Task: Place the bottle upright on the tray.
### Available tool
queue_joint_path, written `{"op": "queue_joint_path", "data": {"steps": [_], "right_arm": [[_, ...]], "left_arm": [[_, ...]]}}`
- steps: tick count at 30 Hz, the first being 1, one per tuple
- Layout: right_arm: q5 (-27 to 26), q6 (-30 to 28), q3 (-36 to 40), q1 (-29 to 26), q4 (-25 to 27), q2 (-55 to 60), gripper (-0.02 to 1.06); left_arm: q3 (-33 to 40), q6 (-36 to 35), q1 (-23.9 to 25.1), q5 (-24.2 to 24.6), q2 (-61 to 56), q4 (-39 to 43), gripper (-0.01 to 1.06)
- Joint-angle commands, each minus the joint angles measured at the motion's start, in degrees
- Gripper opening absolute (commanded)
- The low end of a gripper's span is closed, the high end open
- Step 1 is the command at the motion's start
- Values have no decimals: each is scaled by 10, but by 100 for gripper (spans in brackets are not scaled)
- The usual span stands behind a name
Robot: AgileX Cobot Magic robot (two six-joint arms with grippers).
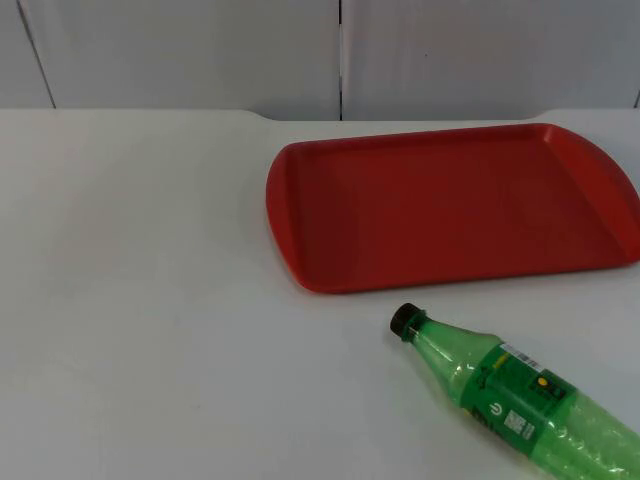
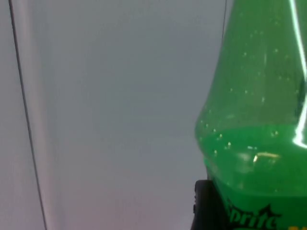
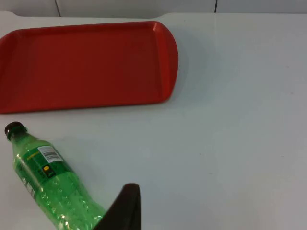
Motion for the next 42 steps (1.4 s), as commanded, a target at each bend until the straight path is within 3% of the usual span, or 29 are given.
{"op": "queue_joint_path", "data": {"steps": [1, 8, 11, 14, 18, 19, 20, 25, 26, 30, 34, 36, 40, 42], "right_arm": [[-2, -2, 2, -1, 2, -1, 105], [-2, -2, 2, -1, 2, -1, 105], [-2, -2, 2, -1, 2, -1, 105], [-2, -2, 2, -1, 2, -1, 105], [-2, -2, 2, -1, 2, -1, 105], [-2, -2, 2, -1, 2, -1, 105], [-2, -2, 2, -1, 2, -1, 105], [-2, -2, 2, -1, 2, -1, 105], [-2, -2, 2, -1, 2, -1, 105], [-2, -2, 2, -1, 2, -1, 105], [-2, -2, 2, -1, 2, -1, 105], [-2, -2, 2, -1, 2, -1, 105], [-2, -2, 2, -1, 2, -1, 105], [-2, -2, 2, -1, 2, -1, 105]], "left_arm": [[0, 28, -4, -12, -2, 8, 0], [0, 83, -4, -12, 3, 7, 0], [0, 146, -4, -5, 27, 7, 0], [0, 146, -4, -20, 44, 3, 0], [0, 146, 8, -124, 97, -28, 0], [0, 146, 8, -124, 97, -28, 0], [0, 146, 16, -173, 123, -41, 0], [0, 172, 45, -286, 197, -71, 0], [0, 172, 45, -286, 197, -71, 0], [0, 231, 67, -363, 263, -91, 0], [0, 282, 71, -391, 303, -128, 0], [0, 291, 71, -400, 318, -138, 0], [-1, 310, 71, -477, 384, -199, 0], [-1, 313, 71, -489, 392, -206, 0]]}}
